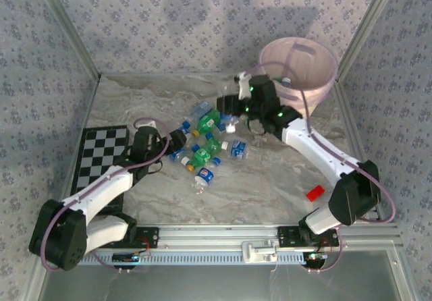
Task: Put the plastic bottles in the bin
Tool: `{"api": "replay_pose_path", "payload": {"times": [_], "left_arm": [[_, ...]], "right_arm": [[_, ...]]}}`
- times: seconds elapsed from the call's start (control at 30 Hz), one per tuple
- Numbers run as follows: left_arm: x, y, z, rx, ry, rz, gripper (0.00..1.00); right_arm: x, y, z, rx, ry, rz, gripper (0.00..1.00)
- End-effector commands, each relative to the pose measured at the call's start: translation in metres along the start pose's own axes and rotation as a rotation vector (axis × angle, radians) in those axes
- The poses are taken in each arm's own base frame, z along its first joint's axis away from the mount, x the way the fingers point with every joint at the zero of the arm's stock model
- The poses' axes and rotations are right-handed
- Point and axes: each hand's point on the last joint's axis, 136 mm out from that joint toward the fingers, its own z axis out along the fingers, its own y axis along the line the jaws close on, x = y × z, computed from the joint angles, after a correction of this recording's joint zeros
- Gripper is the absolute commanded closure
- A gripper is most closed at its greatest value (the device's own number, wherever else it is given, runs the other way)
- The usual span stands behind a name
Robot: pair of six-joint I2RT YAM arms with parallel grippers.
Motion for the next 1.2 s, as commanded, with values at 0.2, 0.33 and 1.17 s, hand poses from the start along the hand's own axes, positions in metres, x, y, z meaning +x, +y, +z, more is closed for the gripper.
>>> {"api": "replay_pose_path", "payload": {"times": [0.2, 0.33, 1.17], "left_arm": [[0.01, -0.053, 0.016, 0.118, 0.117, 0.166, 0.0], [0.013, -0.056, 0.019, 0.119, 0.139, 0.175, 0.0], [0.016, -0.052, 0.009, 0.053, 0.137, 0.242, 0.0]], "right_arm": [[-0.101, -0.049, -0.093, 0.334, -0.158, -0.253, 0.49], [-0.124, -0.081, -0.123, 0.517, -0.23, -0.312, 0.49], [-0.079, -0.243, -0.072, 0.673, 0.165, -0.049, 0.48]]}}
